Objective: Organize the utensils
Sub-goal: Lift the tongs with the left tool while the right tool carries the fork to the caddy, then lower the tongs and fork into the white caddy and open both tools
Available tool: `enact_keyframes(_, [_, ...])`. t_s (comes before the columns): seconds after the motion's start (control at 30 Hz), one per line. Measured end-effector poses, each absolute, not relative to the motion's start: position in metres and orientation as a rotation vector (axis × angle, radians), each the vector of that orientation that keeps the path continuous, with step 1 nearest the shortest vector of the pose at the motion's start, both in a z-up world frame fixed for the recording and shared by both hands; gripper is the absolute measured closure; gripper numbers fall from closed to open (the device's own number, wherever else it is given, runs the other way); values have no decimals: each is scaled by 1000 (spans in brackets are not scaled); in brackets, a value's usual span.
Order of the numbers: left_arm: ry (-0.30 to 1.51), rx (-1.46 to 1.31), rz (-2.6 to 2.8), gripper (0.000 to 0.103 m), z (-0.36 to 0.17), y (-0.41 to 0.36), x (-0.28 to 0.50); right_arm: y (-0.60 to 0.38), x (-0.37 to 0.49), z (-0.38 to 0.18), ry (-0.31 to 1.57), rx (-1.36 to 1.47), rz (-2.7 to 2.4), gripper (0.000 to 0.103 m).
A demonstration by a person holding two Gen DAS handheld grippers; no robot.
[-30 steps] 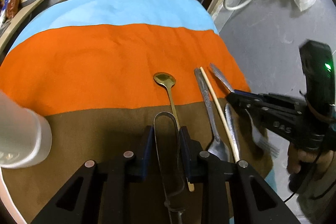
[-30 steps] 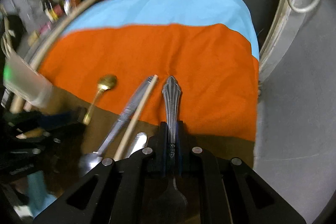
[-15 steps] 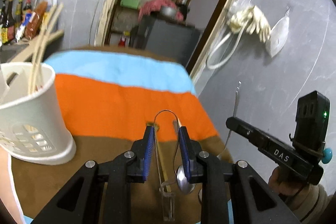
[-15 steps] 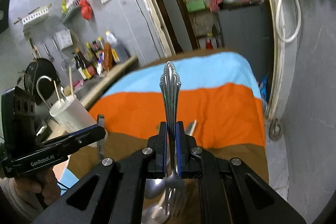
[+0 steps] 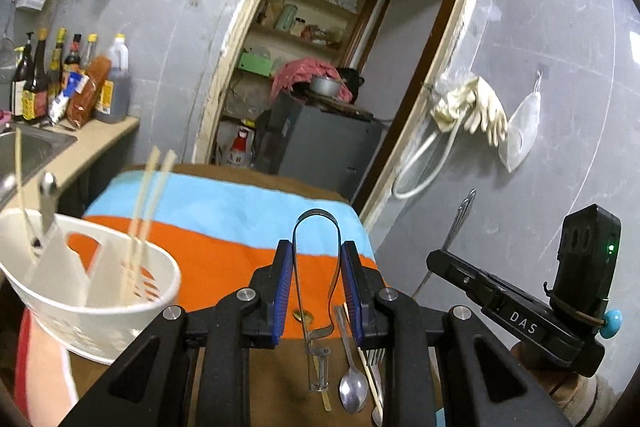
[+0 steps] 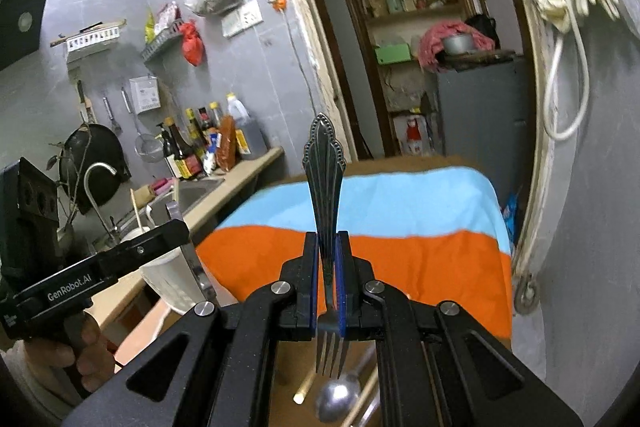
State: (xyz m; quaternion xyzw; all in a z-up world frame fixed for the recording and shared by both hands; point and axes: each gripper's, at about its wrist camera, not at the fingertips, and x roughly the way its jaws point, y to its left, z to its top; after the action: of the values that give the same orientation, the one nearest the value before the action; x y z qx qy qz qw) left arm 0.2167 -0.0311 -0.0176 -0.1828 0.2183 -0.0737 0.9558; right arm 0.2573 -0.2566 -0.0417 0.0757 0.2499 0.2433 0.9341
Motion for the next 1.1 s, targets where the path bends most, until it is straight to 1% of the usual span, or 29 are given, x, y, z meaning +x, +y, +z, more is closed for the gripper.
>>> enact_keyframes(0.4, [363,-379,-96,80,40,25,187,-194,242,31,379,135,577,96])
enact_keyframes(0.57, [330,-398,-61,80,60,64,174,-166,239,52,321,172,619,96])
enact_keyframes(0.8, [275,-401,36,80,73,118,159,-123,236,55,291,200,685,96])
enact_keyframes(0.97, [258,-389,112,80,68,150,155,-94,239,41,311,189,710,96])
enact_keyframes(1.1, [268,-353,144,80,58,162,159,-78,240,26,324,154,700,96])
